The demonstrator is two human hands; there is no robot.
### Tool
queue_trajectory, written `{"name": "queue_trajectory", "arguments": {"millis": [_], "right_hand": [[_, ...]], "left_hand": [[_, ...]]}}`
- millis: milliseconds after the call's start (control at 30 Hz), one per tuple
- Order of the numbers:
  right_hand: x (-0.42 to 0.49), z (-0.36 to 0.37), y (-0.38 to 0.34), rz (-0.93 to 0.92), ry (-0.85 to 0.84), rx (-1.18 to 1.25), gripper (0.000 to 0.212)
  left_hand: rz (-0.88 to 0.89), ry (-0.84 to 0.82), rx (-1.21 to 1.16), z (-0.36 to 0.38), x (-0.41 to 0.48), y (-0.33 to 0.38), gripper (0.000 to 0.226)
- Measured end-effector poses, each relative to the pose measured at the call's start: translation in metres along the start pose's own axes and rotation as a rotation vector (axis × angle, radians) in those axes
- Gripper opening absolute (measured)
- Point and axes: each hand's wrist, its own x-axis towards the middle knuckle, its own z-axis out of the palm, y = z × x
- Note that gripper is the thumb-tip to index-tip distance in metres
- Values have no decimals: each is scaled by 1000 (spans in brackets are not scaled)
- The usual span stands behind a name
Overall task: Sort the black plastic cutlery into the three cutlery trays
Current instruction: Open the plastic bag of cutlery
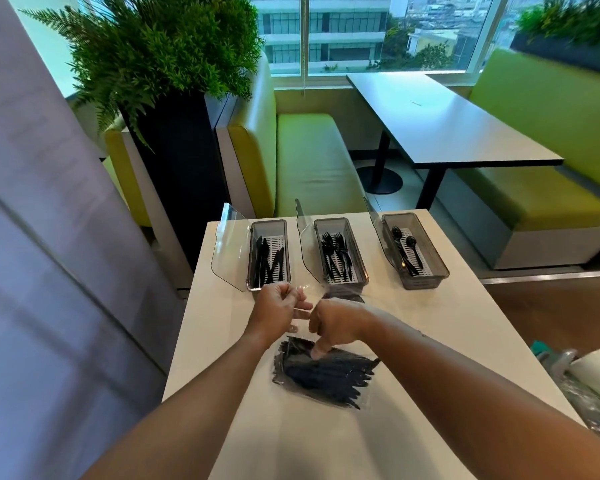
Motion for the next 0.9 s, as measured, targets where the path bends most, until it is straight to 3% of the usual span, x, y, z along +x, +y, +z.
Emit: {"name": "queue_trajectory", "arguments": {"millis": [67,167,400,567,900], "right_hand": [[2,5,1,13,-88,-57,57],[4,16,-1,61,-147,-102,43],[-1,39,-4,78,-32,-117,39],[0,36,2,14,41,91,23],[-2,19,23,47,-38,429,38]], "left_hand": [[24,-10,-1,3,-3,3,23],[78,-54,-15,6,-7,7,23],[128,-118,-25,9,-9,5,22],[97,-67,23,-1,-1,-4,22],[-8,-97,-12,2,2,-7,30]]}}
